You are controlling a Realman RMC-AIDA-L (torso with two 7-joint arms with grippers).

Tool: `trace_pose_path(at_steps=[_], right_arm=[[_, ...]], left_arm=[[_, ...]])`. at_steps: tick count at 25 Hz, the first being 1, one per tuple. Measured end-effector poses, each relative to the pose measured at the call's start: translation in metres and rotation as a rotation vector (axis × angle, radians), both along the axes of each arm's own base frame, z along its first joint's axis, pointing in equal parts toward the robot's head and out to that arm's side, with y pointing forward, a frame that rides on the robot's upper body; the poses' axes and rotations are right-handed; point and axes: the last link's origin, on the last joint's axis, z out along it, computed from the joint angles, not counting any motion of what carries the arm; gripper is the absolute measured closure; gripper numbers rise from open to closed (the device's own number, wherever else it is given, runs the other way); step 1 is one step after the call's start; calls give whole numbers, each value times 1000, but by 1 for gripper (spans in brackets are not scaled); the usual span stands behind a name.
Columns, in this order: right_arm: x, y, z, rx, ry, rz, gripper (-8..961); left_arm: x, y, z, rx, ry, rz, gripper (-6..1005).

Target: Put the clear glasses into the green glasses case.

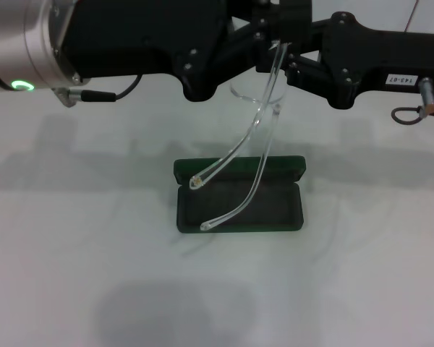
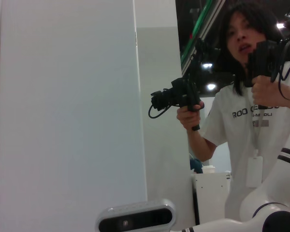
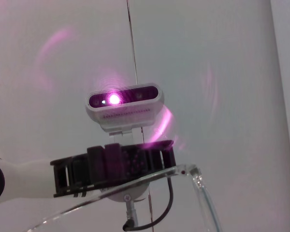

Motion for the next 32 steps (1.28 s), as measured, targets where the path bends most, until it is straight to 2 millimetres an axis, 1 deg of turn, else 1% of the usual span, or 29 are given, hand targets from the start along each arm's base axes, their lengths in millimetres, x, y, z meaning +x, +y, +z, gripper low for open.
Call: trace_pose_path(at_steps=[6, 15, 24, 32], right_arm=[[0, -1, 0, -4, 3, 3, 841], [-2, -1, 2, -2, 24, 6, 842], [2, -1, 7, 18, 49, -6, 842], [3, 1, 7, 34, 46, -23, 842]], left_arm=[[-3, -1, -4, 4, 17, 4, 972], [-10, 3, -14, 64, 43, 25, 972], [-15, 5, -12, 122, 31, 41, 971], [-21, 6, -9, 177, 4, 61, 971]])
